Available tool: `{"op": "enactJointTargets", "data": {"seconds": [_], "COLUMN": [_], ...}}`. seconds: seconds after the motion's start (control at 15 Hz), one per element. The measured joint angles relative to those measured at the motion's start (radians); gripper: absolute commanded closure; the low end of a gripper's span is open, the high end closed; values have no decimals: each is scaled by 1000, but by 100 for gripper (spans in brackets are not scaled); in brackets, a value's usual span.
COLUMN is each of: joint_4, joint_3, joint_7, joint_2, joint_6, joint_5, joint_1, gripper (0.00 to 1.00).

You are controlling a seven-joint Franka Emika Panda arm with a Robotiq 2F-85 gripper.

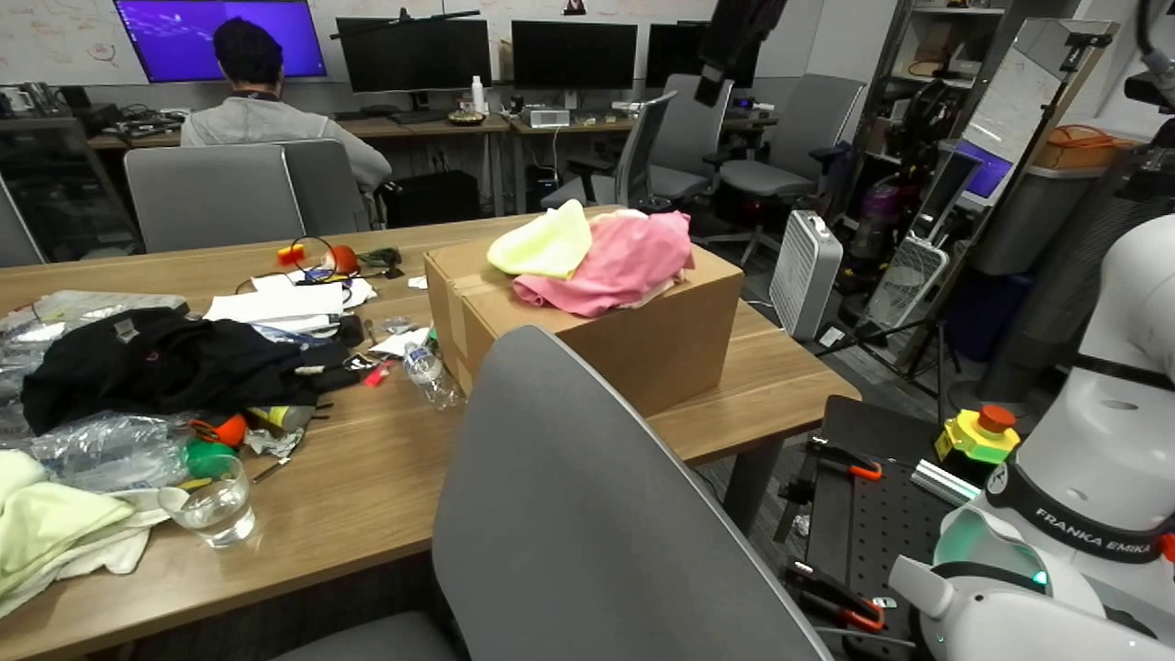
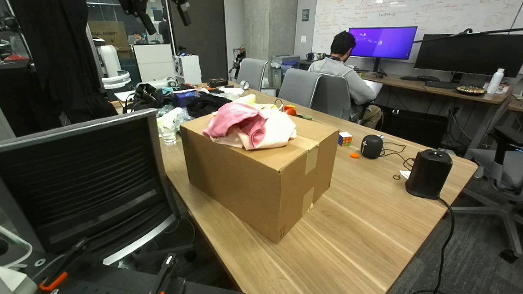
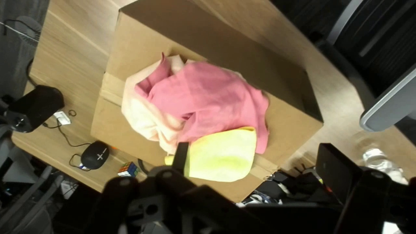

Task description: Remove the t-shirts and towel from the backrest of the chair and place them on top of the box

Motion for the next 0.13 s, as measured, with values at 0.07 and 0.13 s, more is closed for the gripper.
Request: {"op": "enactJointTargets", "data": {"seconds": [0.07,0.13], "joint_4": [-36,-65], "joint_3": [-16,-29], "joint_7": [-29,-45], "joint_2": [-54,-103], "joint_6": [-14,-35], "joint_5": [34,61], "joint_1": [-1,-3], "gripper": [0,0]}}
